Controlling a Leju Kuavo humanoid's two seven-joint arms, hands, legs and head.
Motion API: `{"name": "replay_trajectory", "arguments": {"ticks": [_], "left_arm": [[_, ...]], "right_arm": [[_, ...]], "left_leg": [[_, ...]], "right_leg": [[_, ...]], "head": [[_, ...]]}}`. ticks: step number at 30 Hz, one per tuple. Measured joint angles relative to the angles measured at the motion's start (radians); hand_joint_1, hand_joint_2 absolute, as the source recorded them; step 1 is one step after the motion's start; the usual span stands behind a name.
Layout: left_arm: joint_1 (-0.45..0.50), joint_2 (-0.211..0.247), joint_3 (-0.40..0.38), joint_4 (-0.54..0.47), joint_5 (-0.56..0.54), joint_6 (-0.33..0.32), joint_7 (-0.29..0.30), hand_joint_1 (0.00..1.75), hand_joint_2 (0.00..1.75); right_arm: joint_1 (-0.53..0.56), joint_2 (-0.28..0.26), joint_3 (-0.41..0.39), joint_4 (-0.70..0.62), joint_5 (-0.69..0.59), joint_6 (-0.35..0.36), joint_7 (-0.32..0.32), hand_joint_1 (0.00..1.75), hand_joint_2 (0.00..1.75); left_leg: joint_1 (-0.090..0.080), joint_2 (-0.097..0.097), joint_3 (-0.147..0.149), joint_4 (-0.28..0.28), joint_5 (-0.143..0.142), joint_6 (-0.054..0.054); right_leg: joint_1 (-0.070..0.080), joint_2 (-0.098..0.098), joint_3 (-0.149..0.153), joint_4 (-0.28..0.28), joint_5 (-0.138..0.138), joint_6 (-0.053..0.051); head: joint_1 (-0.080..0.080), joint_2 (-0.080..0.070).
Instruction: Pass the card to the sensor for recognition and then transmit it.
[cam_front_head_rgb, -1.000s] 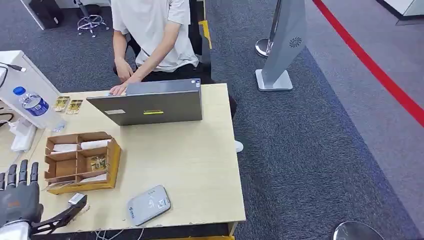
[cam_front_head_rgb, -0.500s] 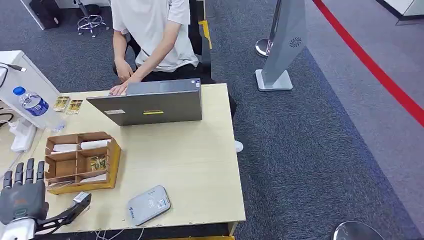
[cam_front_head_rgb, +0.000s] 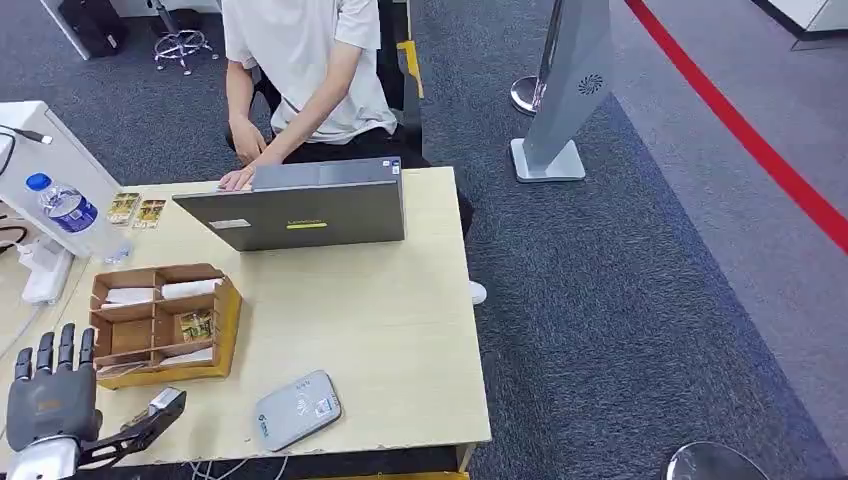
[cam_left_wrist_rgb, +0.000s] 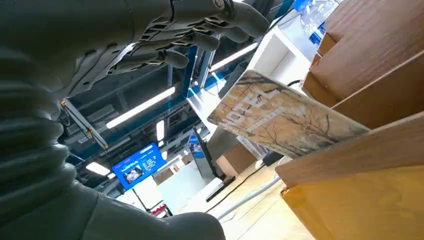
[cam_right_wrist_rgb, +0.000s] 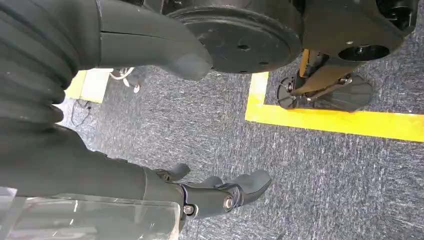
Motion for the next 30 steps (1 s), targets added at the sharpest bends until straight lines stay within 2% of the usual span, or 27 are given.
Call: {"name": "replay_trajectory", "arguments": {"ticks": [10, 30], "left_arm": [[0.002, -0.016, 0.002, 0.029, 0.000, 0.003, -0.028, 0.00, 1.75], [0.007, -0.034, 0.003, 0.055, 0.000, 0.015, -0.034, 0.00, 1.75]], "right_arm": [[0.001, 0.000, 0.000, 0.000, 0.001, 0.003, -0.007, 0.00, 1.75], [0.008, 0.000, 0.011, -0.009, -0.001, 0.004, -0.007, 0.00, 1.75]], "left_leg": [[0.000, 0.000, 0.000, 0.000, 0.000, 0.000], [0.000, 0.000, 0.000, 0.000, 0.000, 0.000]], "right_leg": [[0.000, 0.000, 0.000, 0.000, 0.000, 0.000], [0.000, 0.000, 0.000, 0.000, 0.000, 0.000]], "head": [[0.000, 0.000], [0.000, 0.000]]}}
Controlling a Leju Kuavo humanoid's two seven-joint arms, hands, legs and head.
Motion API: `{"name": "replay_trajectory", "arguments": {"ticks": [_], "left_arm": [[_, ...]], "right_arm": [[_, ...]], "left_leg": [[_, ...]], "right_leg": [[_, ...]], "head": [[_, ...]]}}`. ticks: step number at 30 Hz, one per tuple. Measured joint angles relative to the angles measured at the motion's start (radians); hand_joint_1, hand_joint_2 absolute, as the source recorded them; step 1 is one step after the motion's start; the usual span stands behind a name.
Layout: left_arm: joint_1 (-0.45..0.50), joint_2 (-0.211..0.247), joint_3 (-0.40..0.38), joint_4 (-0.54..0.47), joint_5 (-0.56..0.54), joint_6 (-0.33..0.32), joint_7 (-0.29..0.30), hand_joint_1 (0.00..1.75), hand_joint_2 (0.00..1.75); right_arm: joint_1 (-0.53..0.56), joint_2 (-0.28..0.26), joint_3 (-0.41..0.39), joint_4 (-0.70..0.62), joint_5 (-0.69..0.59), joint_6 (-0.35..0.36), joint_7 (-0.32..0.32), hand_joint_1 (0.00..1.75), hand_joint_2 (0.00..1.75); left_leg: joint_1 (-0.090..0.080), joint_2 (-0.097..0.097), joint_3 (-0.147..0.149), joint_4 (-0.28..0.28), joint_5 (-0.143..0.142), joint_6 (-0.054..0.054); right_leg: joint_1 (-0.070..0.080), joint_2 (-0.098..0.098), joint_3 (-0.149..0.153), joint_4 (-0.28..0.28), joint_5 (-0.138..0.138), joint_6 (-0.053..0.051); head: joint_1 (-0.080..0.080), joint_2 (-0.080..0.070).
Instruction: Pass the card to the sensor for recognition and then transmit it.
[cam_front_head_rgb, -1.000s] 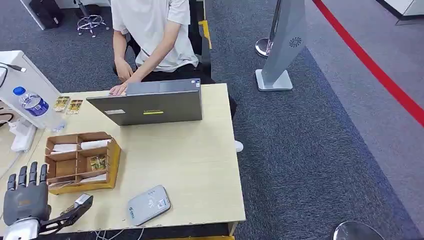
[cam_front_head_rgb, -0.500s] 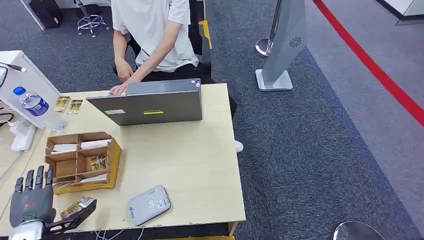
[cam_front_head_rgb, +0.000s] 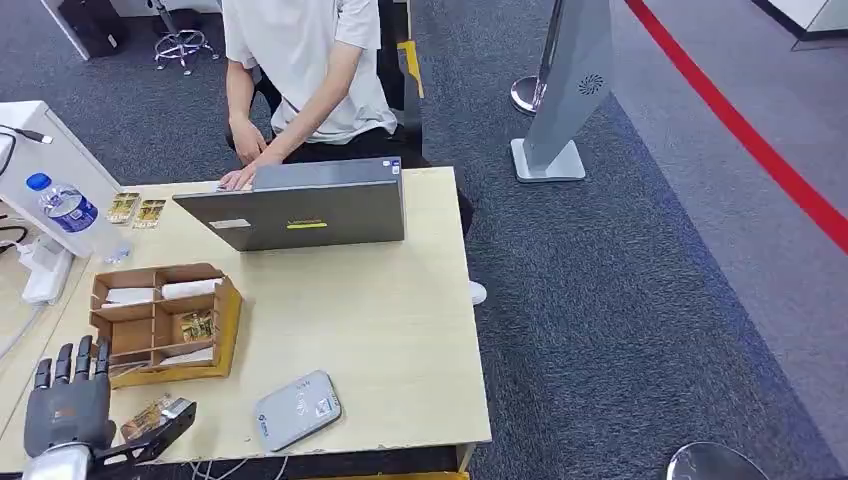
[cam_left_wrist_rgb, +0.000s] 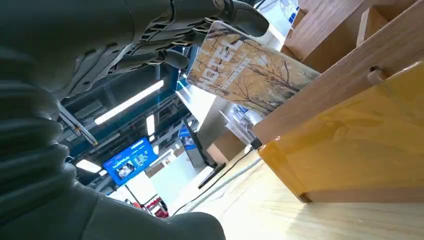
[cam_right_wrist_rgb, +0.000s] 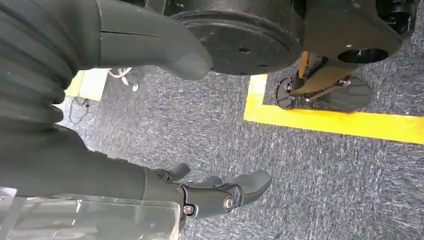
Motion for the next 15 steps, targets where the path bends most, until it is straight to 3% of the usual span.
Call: {"name": "replay_trajectory", "arguments": {"ticks": [15], "left_arm": [[0.004, -0.010, 0.000, 0.002, 0.000, -0.007, 0.000, 0.00, 1.75]], "right_arm": [[0.004, 0.000, 0.013, -0.005, -0.001, 0.000, -0.001, 0.00, 1.75]], "left_leg": [[0.000, 0.000, 0.000, 0.000, 0.000, 0.000]], "right_leg": [[0.000, 0.000, 0.000, 0.000, 0.000, 0.000]], "head": [[0.000, 0.000]]}}
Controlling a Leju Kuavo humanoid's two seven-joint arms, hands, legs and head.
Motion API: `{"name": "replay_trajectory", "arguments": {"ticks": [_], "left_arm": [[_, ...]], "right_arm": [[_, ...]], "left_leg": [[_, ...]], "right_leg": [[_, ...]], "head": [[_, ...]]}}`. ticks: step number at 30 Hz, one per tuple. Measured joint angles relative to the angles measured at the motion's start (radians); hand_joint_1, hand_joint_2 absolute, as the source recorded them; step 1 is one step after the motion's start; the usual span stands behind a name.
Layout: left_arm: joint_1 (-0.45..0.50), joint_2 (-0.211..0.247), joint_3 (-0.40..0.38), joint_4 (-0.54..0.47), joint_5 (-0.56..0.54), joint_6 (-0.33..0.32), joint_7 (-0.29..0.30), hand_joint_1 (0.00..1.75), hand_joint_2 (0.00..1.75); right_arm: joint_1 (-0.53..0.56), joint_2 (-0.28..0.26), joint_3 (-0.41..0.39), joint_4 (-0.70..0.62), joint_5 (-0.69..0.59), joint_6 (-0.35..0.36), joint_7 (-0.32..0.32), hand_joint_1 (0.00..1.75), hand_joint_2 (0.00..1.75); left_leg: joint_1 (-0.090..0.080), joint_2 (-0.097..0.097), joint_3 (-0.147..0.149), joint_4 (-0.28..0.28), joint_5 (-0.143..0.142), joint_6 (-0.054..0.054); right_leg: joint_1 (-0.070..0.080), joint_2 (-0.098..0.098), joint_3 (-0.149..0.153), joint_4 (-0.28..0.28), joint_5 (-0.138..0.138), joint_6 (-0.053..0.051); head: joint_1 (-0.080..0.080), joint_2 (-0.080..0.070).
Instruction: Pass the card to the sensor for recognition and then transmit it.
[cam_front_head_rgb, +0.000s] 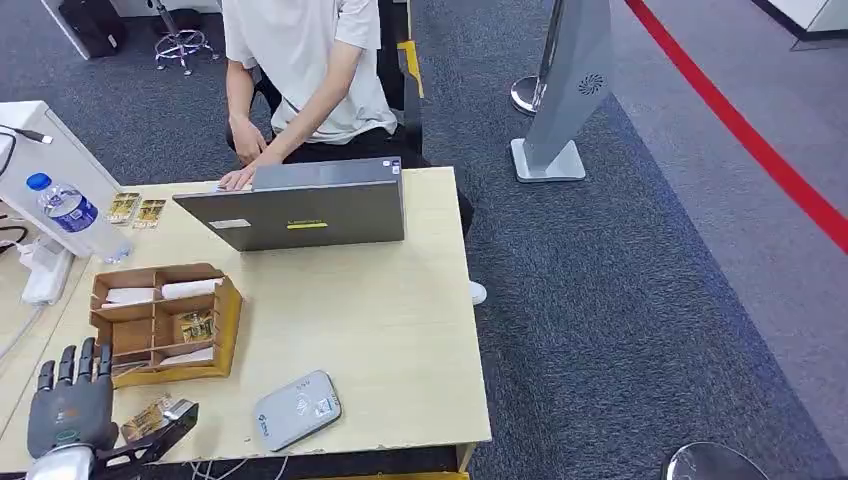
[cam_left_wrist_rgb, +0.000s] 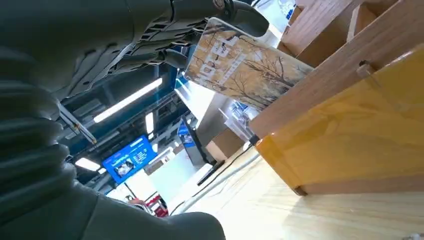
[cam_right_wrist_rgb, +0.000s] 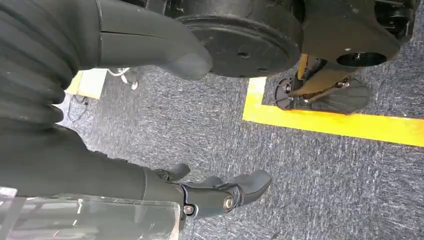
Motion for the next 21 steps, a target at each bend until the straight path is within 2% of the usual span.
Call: {"name": "replay_trajectory", "arguments": {"ticks": [21], "left_arm": [[-0.008, 0.013, 0.019, -0.016, 0.000, -0.011, 0.007, 0.00, 1.75]], "right_arm": [[0.003, 0.000, 0.003, -0.006, 0.003, 0.006, -0.009, 0.00, 1.75]], "left_leg": [[0.000, 0.000, 0.000, 0.000, 0.000, 0.000]], "right_leg": [[0.000, 0.000, 0.000, 0.000, 0.000, 0.000]], "head": [[0.000, 0.000]]}}
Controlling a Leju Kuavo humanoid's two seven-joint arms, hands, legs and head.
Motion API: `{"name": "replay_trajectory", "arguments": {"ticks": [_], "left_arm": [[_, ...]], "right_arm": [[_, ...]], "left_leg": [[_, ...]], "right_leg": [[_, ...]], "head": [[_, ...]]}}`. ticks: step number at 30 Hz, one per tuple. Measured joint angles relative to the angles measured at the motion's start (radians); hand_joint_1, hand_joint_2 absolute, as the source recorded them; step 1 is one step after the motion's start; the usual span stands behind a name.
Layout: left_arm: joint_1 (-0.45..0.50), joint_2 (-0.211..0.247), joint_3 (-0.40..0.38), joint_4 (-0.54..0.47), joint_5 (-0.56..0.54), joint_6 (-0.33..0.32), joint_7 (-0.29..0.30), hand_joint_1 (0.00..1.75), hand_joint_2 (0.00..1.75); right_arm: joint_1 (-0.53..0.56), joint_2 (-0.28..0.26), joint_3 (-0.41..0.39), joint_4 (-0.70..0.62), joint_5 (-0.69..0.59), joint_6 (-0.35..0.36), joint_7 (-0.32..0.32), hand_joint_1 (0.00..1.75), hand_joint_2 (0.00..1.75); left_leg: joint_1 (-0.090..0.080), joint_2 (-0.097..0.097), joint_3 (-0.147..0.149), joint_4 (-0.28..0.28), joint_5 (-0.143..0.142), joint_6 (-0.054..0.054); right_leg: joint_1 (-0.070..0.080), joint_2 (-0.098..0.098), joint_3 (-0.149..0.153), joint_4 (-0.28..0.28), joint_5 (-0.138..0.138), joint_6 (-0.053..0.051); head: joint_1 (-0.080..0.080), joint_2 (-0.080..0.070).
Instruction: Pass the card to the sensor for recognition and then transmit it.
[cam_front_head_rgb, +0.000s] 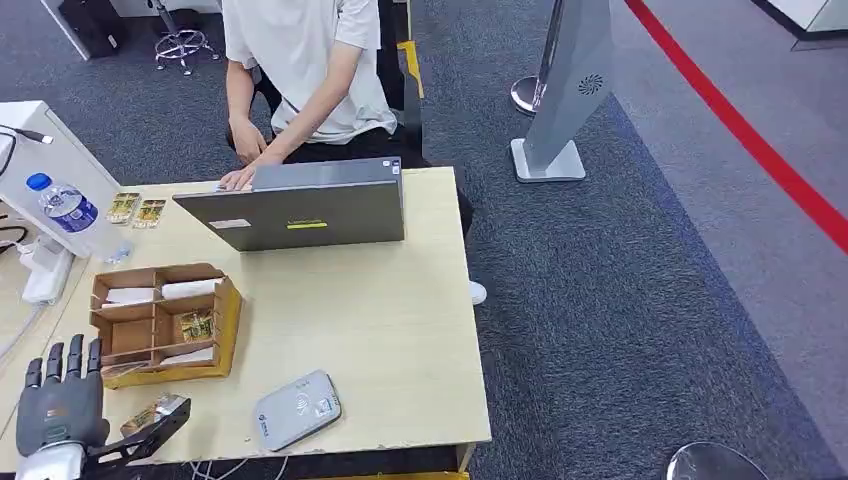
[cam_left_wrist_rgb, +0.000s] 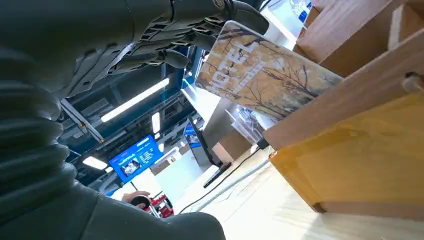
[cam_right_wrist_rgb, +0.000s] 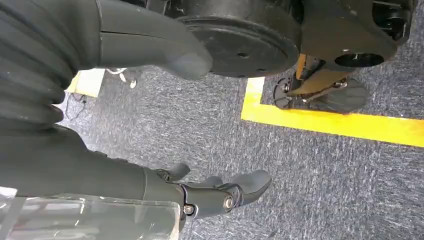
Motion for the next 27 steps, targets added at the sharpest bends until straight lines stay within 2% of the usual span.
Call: {"name": "replay_trajectory", "arguments": {"ticks": [27], "left_arm": [[-0.046, -0.007, 0.002, 0.000, 0.000, -0.006, -0.002, 0.00, 1.75]], "right_arm": [[0.000, 0.000, 0.003, 0.000, 0.018, 0.009, -0.012, 0.00, 1.75]], "left_leg": [[0.000, 0.000, 0.000, 0.000, 0.000, 0.000]], "right_leg": [[0.000, 0.000, 0.000, 0.000, 0.000, 0.000]], "head": [[0.000, 0.000]]}}
